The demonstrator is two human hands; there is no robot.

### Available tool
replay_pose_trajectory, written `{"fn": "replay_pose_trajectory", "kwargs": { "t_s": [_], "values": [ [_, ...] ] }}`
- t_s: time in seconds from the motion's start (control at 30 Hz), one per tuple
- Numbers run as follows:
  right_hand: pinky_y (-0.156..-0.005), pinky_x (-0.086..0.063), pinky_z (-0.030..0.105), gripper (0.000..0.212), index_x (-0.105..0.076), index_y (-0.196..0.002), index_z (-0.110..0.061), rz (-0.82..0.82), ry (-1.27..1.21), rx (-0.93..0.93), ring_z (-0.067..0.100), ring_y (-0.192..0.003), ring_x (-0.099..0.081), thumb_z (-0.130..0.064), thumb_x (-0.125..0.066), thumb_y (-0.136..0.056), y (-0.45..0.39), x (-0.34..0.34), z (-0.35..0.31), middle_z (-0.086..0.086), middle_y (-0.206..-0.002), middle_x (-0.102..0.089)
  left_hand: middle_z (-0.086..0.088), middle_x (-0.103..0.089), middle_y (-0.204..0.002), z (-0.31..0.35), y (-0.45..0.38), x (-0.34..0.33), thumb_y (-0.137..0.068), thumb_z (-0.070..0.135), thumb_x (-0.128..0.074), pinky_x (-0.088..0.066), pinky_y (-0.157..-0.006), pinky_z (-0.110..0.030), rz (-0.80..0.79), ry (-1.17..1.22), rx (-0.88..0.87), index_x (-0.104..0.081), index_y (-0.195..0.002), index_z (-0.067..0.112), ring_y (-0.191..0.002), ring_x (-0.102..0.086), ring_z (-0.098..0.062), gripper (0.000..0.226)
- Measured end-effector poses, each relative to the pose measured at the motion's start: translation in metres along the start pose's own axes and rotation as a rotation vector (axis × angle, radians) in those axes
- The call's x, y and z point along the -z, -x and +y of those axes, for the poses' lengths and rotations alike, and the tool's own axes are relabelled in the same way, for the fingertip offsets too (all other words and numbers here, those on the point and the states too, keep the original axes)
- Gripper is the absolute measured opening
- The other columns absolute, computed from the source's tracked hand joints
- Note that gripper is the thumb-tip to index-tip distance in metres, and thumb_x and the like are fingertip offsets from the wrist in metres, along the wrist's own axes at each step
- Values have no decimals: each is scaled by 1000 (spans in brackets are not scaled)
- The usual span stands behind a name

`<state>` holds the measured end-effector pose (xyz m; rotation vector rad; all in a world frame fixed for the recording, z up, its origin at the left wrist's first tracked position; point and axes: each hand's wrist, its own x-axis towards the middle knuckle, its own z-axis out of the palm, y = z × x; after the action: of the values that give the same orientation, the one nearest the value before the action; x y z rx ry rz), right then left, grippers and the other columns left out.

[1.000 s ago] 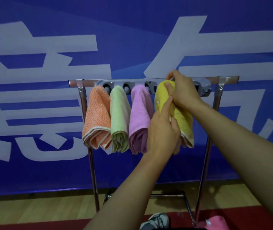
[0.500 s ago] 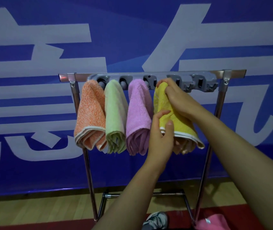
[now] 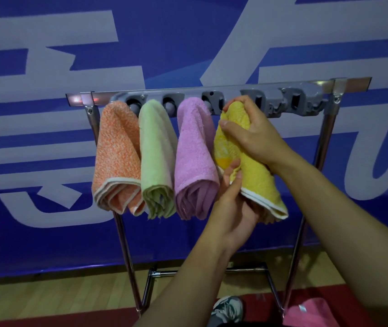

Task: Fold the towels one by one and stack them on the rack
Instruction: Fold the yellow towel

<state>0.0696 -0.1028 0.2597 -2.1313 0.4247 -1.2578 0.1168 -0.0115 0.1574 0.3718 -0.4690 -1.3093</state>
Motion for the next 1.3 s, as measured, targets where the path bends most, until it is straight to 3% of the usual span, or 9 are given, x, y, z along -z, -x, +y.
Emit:
{"fn": "replay_pose_trajectory", "kwargs": {
  "t_s": [0.1, 0.2, 0.33, 0.63, 0.87, 0.97, 1.07, 1.2, 1.3],
  "values": [
    [-81, -47, 14, 19, -55, -112, -20, 51, -15, 24, -5, -85, -58, -19, -67, -98, 0, -6, 3, -15, -99, -60, -16, -68, -136, -7, -5, 8, -105, 18, -51, -53, -99, -52, -6, 61, 31, -60, -136, 24, -115, -68, -32, 32],
    [-79, -45, 15, 14, -54, -104, -20, 109, 15, 56, -3, -80, -56, -23, -66, -98, -3, -13, 6, -14, -92, -59, -21, -52, -154, -9, -10, 14, -101, 22, -57, -55, -100, -50, -17, 79, 43, -39, -159, 16, -130, -56, -35, 61],
    [-77, -46, 32, 13, -50, -96, -24, 170, 77, 38, 10, -76, -55, -28, -62, -98, -7, -21, 10, -12, -81, -56, -19, -57, -150, -5, -11, 14, -95, 27, -57, -63, -90, -45, 7, 91, 51, -42, -158, 12, -119, -66, -30, 66],
    [-75, -47, 37, 8, -49, -96, -22, 167, 106, 11, 13, -72, -53, -22, -56, -100, -5, -24, 7, -8, -80, -53, -15, -62, -145, -5, -5, 15, -98, 28, -55, -63, -89, -44, 20, 108, 27, -45, -156, 18, -120, -65, -30, 60],
    [-84, -50, 39, 14, -52, -105, -23, 144, 63, 7, 11, -81, -57, -21, -63, -95, 2, -21, 1, -11, -89, -57, -9, -73, -122, -3, 18, 22, -97, 22, -60, -42, -52, -19, 92, 103, 57, -59, -145, 29, -94, -57, -17, 48],
    [-79, -47, 28, 23, -53, -111, -23, 133, 53, 0, 3, -80, -56, -18, -67, -93, 5, -20, -2, -14, -94, -57, -7, -67, -125, -4, 29, 28, -93, 22, -65, -38, -50, -19, 103, 73, 72, -56, -150, 23, -90, -57, -14, 58],
    [-78, -48, 16, 39, -52, -125, -22, 66, -7, -44, -8, -82, -56, -17, -73, -92, 8, -14, -6, -16, -105, -57, 0, -62, -97, -3, 38, 31, -90, 25, -68, -34, -50, -17, 122, 21, 57, -66, -137, 23, -70, -48, -7, 48],
    [-84, -51, 27, 54, -48, -134, -29, -7, 12, -123, 0, -92, -59, -26, -78, -89, 7, -4, -11, -14, -108, -57, 3, -52, -82, 2, 50, 37, -88, 26, -69, -30, -45, -15, 173, -25, 47, -65, -108, 20, -56, -41, -4, 22],
    [-94, -53, 35, 66, -40, -140, -34, -42, -18, -169, 11, -108, -60, -39, -80, -87, 10, -2, -12, -4, -126, -55, 2, -51, -76, 4, 60, 44, -88, 22, -68, -30, -40, -16, 219, -14, 75, -63, -107, 18, -52, -40, -4, 20]
  ]
}}
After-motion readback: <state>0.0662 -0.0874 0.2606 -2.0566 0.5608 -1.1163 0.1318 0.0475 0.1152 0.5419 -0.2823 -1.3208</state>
